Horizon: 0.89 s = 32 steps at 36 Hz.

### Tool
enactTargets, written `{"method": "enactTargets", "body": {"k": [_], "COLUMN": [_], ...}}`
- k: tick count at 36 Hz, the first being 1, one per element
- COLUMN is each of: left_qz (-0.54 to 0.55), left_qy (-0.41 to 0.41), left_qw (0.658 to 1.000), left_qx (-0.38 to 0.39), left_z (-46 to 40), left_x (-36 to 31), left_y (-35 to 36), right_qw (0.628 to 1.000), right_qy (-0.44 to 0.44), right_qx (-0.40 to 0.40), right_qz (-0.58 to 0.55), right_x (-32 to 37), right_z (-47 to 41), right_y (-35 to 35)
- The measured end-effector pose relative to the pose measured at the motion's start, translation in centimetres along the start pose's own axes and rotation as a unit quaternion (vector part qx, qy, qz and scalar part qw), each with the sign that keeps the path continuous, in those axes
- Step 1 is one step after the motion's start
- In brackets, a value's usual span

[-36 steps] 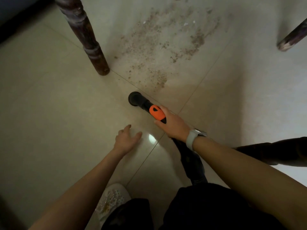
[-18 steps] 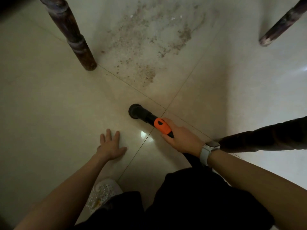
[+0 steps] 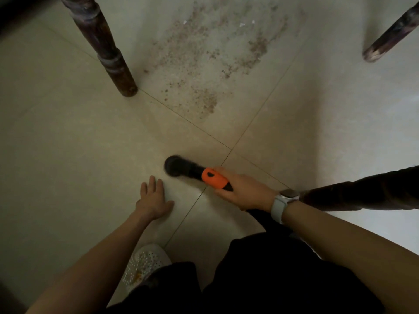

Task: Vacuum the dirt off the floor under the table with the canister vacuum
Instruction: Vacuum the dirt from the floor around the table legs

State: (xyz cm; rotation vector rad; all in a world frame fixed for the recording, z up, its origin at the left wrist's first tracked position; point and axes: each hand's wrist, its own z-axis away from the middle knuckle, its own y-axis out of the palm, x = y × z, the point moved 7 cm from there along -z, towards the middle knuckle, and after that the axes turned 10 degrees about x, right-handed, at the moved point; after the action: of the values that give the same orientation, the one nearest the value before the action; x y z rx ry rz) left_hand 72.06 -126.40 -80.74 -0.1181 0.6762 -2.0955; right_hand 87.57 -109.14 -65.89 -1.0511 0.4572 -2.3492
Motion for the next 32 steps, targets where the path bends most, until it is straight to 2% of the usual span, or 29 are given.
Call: {"method": "enactTargets", "body": {"k": [2, 4, 6, 9, 12, 18, 23, 28, 32], "left_qz": [-0.005, -0.01, -0.006, -0.001, 0.009, 0.036, 0.034, 0.031, 0.097], "left_qy": [-0.001, -0.001, -0.001, -0.009, -0.017, -0.014, -0.014, -0.008, 0.048], "left_qw": [1.0, 1.0, 1.0, 1.0, 1.0, 0.999, 0.999, 0.998, 0.99], "left_qx": [-0.01, -0.011, -0.006, -0.008, -0.011, -0.028, -0.037, -0.047, -0.091], "left_z": [0.1, 0.1, 0.3, 0.5, 0.7, 0.9, 0.5, -0.1, -0.4], "left_x": [0.1, 0.3, 0.4, 0.0, -0.4, -0.9, -1.1, -2.0, -4.5], "left_y": [-0.1, -0.3, -0.4, -0.7, -1.1, -2.0, -2.9, -4.0, -5.4], "right_qw": [0.999, 0.999, 0.998, 0.988, 0.977, 0.974, 0.964, 0.953, 0.942], "right_qy": [-0.006, 0.001, 0.023, 0.063, 0.086, 0.083, 0.104, 0.117, 0.155], "right_qx": [0.02, -0.001, -0.046, -0.133, -0.174, -0.186, -0.219, -0.23, -0.236], "right_qz": [0.029, 0.04, 0.033, -0.037, -0.089, -0.096, -0.106, -0.159, -0.183], "right_x": [0.8, 0.7, -0.2, -2.9, -5.0, -4.0, -5.0, -6.4, -6.5], "right_z": [-0.4, -0.7, -0.6, 0.1, 0.6, -0.8, -2.0, -2.6, -3.7], "right_y": [0.5, -0.4, -2.1, -4.4, -5.3, -4.8, -7.2, -9.1, -9.8]}}
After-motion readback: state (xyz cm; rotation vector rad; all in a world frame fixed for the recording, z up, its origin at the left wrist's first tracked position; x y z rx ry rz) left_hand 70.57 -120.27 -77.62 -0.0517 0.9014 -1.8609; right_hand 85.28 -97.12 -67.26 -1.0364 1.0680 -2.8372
